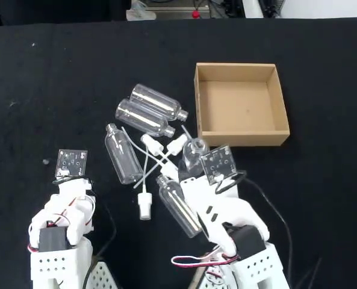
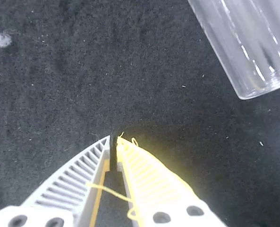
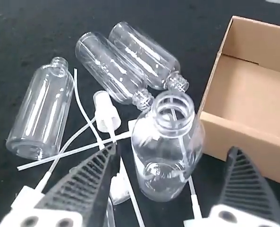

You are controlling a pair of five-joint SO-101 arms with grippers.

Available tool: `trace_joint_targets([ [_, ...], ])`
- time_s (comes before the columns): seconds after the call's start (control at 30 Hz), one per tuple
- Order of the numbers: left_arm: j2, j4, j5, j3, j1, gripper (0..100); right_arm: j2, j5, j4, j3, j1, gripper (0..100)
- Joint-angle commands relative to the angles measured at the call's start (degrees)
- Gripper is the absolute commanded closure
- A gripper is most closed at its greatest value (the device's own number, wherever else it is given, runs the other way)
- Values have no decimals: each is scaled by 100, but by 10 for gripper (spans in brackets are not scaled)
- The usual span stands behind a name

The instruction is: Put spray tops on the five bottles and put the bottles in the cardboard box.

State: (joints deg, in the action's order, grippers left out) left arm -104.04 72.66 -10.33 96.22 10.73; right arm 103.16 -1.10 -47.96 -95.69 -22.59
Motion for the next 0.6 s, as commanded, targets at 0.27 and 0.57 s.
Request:
trace_joint_targets([
  [0.27, -35, 26, -18, 119, 13, 967, 497, 53, 290, -75, 0, 688],
  [0.57, -35, 26, -18, 119, 13, 967, 488, 44, 413, -75, 369, 708],
])
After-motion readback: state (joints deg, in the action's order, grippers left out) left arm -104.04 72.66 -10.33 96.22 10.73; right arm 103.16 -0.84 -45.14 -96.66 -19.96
